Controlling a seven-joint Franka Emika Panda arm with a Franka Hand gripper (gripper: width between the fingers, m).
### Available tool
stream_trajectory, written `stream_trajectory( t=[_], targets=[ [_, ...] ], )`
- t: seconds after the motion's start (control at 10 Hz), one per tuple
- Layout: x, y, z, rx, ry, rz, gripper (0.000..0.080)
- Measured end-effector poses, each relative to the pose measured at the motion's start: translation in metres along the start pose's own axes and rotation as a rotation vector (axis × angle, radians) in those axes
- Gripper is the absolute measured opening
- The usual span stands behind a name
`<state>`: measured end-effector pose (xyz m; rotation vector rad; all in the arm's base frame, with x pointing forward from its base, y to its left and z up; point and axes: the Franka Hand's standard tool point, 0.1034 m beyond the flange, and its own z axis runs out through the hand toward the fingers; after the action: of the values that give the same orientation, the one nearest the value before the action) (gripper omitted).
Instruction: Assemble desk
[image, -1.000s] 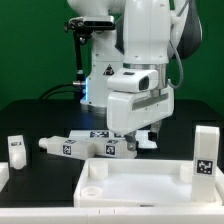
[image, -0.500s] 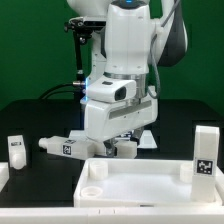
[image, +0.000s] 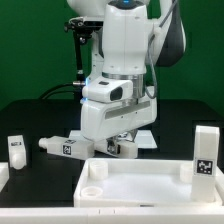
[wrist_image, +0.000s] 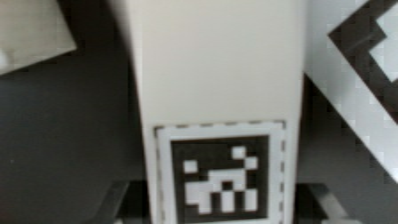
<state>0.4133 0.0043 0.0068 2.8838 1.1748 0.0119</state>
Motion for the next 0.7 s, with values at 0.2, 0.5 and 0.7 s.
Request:
stream_trajectory(
  t=[0.2,0.5,0.7],
  targets=[
    [0.026,0.0,-0.01,0.012,0.007,0.194,0.0284],
    [0.045,-0.016,-0.013,0.05,0.016,0.821,0.0284],
    [0.054,-0.035,-0.011,0.07,0.017,1.009,0.0285]
  ],
)
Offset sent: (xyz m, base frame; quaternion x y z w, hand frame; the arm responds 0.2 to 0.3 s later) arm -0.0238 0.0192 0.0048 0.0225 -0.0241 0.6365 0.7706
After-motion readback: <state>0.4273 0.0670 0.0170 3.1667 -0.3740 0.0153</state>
